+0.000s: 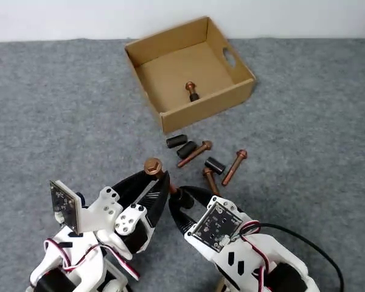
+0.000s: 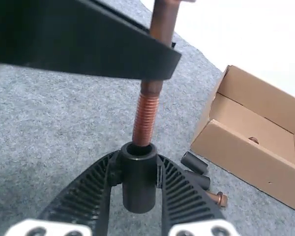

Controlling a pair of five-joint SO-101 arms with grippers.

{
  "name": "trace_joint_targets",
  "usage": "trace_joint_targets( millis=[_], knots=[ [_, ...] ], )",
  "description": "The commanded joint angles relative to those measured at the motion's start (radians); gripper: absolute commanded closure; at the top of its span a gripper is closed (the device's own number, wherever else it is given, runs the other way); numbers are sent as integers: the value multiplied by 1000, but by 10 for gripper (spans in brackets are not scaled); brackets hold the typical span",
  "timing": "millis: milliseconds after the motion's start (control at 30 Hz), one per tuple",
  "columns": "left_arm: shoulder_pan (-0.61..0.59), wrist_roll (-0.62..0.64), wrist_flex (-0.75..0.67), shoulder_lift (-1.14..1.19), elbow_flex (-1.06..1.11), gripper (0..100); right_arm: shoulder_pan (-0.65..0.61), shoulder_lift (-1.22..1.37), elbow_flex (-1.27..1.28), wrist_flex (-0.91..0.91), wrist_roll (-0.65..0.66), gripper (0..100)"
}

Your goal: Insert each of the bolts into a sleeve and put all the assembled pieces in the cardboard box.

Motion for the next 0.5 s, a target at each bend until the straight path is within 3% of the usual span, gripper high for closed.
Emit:
trace_joint_targets(
  millis=[0,467],
  knots=[
    [9,3,20,-2,-56,995,12,-7,-8,-35,12,991],
    [92,3,28,-2,2,995,8,-7,-9,-36,12,991]
  ],
)
